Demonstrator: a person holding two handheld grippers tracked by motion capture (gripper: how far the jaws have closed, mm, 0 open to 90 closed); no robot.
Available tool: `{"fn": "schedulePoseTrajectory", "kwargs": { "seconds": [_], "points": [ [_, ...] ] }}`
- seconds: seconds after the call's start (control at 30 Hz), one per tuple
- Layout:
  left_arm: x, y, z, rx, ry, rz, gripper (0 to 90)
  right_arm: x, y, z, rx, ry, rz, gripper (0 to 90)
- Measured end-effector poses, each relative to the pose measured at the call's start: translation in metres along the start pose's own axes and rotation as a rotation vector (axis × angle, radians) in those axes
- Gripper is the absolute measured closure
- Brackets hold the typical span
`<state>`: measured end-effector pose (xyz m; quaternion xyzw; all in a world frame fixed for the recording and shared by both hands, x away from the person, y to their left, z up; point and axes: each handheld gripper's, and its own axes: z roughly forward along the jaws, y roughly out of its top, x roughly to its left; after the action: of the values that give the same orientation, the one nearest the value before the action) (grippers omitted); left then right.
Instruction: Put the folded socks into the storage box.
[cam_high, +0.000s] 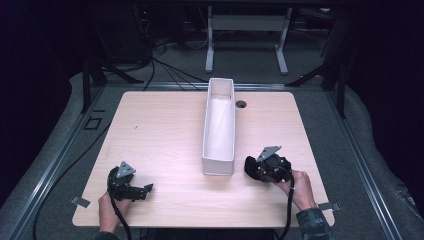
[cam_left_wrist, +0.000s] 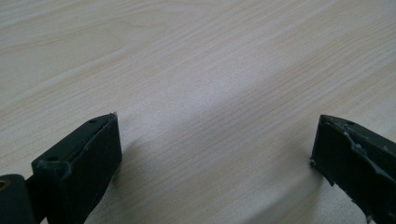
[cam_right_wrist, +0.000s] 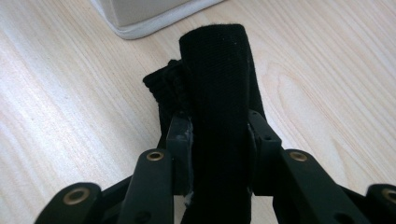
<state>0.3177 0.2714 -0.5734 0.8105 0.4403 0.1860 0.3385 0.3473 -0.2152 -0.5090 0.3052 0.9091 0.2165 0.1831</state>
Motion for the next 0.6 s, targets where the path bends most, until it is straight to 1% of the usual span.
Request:
{"fn": "schedulePoseTrajectory", "kwargs": {
  "seconds": [0.03,0.1,0.2,0.3,0.4,0.43,0.47,0.5,0.6],
  "points": [
    [0.0,0.0,0.0,0.0,0.0,0.0,1.6,0.0,0.0,0.0,-0.008,-0.009,-0.006,67.6],
    [0.0,0.0,0.0,0.0,0.0,0.0,1.6,0.0,0.0,-0.001,-0.009,-0.009,-0.002,67.6],
    [0.0,0.0,0.0,0.0,0.0,-0.001,1.6,-0.001,0.002,-0.004,-0.003,-0.012,-0.012,67.7],
    [0.0,0.0,0.0,0.0,0.0,0.0,1.6,-0.001,0.003,-0.006,-0.006,-0.014,-0.012,67.7],
    [0.0,0.0,0.0,0.0,0.0,0.0,1.6,-0.001,0.004,-0.007,-0.008,-0.007,-0.013,67.6],
    [0.0,0.0,0.0,0.0,0.0,0.0,1.6,-0.002,0.005,-0.009,0.008,-0.011,-0.016,67.7],
    [0.0,0.0,0.0,0.0,0.0,0.0,1.6,-0.002,0.006,-0.009,-0.002,-0.014,-0.013,67.6],
    [0.0,0.0,0.0,0.0,0.0,0.0,1.6,-0.002,0.006,-0.01,-0.008,-0.008,-0.013,67.6],
    [0.0,0.0,0.0,0.0,0.0,0.0,1.6,-0.004,0.008,-0.014,-0.013,-0.015,-0.019,67.7]
  ]
}}
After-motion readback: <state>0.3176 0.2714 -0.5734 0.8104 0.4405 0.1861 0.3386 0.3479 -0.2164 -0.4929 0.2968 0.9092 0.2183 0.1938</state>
